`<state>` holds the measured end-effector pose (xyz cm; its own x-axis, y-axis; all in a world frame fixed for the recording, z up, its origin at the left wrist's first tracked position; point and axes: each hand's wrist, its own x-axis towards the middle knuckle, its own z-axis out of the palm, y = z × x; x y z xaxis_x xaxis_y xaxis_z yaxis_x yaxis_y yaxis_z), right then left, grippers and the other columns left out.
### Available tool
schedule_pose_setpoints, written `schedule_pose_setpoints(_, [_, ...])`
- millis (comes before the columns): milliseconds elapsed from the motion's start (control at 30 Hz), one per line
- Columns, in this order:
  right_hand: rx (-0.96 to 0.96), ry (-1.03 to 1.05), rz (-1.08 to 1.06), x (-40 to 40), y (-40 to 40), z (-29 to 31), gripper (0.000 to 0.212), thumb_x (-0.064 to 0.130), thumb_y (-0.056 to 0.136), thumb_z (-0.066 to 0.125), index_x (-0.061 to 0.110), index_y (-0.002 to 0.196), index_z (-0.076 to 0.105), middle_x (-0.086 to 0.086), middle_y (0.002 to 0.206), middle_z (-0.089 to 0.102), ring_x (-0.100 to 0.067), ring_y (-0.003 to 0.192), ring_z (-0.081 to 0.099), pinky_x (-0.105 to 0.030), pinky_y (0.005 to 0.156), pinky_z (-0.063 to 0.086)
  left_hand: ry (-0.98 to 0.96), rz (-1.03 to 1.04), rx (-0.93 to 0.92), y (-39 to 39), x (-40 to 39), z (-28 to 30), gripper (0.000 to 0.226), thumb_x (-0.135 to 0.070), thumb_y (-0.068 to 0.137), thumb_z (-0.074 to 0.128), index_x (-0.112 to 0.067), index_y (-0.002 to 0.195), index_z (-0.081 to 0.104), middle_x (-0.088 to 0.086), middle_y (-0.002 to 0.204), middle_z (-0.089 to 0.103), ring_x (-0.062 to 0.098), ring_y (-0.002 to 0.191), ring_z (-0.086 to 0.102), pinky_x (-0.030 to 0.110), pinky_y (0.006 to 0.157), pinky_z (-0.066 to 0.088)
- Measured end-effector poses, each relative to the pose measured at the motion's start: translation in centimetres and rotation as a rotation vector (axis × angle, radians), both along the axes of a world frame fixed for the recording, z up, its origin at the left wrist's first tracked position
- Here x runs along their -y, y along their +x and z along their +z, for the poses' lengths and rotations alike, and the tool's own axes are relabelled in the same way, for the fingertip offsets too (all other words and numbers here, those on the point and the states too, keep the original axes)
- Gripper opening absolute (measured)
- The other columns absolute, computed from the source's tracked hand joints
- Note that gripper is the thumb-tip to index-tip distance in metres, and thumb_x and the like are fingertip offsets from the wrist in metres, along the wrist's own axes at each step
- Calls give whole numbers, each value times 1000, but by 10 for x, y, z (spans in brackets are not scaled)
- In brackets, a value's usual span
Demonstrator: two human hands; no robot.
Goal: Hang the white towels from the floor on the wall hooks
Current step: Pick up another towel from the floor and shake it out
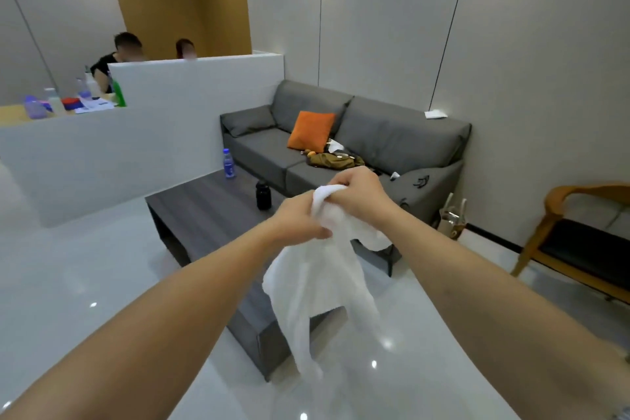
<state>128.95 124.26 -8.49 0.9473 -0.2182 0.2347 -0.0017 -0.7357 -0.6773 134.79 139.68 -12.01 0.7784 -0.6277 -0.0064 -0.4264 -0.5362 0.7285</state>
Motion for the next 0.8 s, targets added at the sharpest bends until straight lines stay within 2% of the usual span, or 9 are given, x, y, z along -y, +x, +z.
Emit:
schedule_pose_setpoints(100, [-129, -178, -18, 39, 28, -3, 16, 34, 73, 78, 25, 64, 68, 0, 74, 69, -18, 76, 64, -36, 66, 52, -27, 78, 43, 35, 38, -10, 12, -27, 84, 71, -29, 95, 66, -6, 90, 66, 8, 82, 59, 25, 64, 46])
schedule_pose_setpoints(200, [-294, -296, -61, 92, 55, -11, 23, 39, 78, 77, 18, 69, 70, -1, 68, 64, -16, 68, 58, -31, 60, 43, -81, 207, 69, 98, 46, -9, 13, -21, 88, 60, -26, 94, 70, -1, 92, 65, 16, 87, 60, 29, 67, 48])
schedule_pose_setpoints(333, [-57, 10, -114, 118, 122, -1, 26, 31, 81, 75, 6, 74, 72, -4, 64, 57, -10, 61, 50, -26, 55, 38, -72, 77, -13, 165, 79, 2, 24, -20, 79, 70, -27, 101, 65, -1, 99, 65, 18, 94, 61, 33, 75, 52])
schedule_pose_setpoints(400, [13, 184, -75, 112, 165, 14, 26, 35, 75, 82, 12, 67, 71, 4, 60, 57, -3, 57, 53, -18, 52, 41, -151, -33, -111, 185, 106, 6, 33, -17, 76, 68, -25, 107, 64, 0, 101, 68, 17, 94, 64, 35, 77, 57])
schedule_pose_setpoints(500, [99, 314, -17, 104, 225, 32, 38, 41, 65, 89, 11, 81, 71, 6, 73, 66, -3, 67, 60, -17, 59, 48, -275, -49, -227, 223, 133, 12, 26, -22, 84, 66, -25, 110, 66, -4, 94, 70, 11, 86, 67, 22, 61, 54])
schedule_pose_setpoints(567, [21, 367, 12, 110, 255, 33, 48, 41, 67, 88, 14, 100, 67, -1, 95, 70, -11, 87, 67, -25, 74, 56, -371, -1, -214, 256, 136, 17, 17, -30, 90, 64, -28, 106, 69, -6, 88, 72, 10, 80, 70, 18, 55, 51])
schedule_pose_setpoints(633, [-207, 427, 137, 123, 281, 21, 40, 35, 77, 83, 15, 109, 68, -5, 104, 73, -20, 98, 70, -37, 87, 56, -489, 91, -219, 292, 129, 23, 15, -31, 92, 60, -32, 97, 73, -7, 86, 74, 10, 78, 71, 20, 56, 52])
schedule_pose_setpoints(700, [-381, 380, 213, 131, 307, 3, 19, 28, 86, 76, 17, 100, 71, 0, 96, 74, -18, 93, 70, -37, 84, 56, -599, 244, -246, 329, 116, 27, 15, -33, 94, 59, -33, 89, 72, -6, 88, 73, 12, 81, 70, 25, 61, 52])
schedule_pose_setpoints(800, [-261, 312, 155, 130, 358, -13, 10, 24, 89, 71, 23, 79, 68, 8, 80, 67, -11, 83, 62, -31, 75, 52, -701, 377, -285, 382, 91, 33, 15, -30, 96, 57, -31, 89, 70, -4, 90, 71, 13, 83, 67, 28, 62, 51])
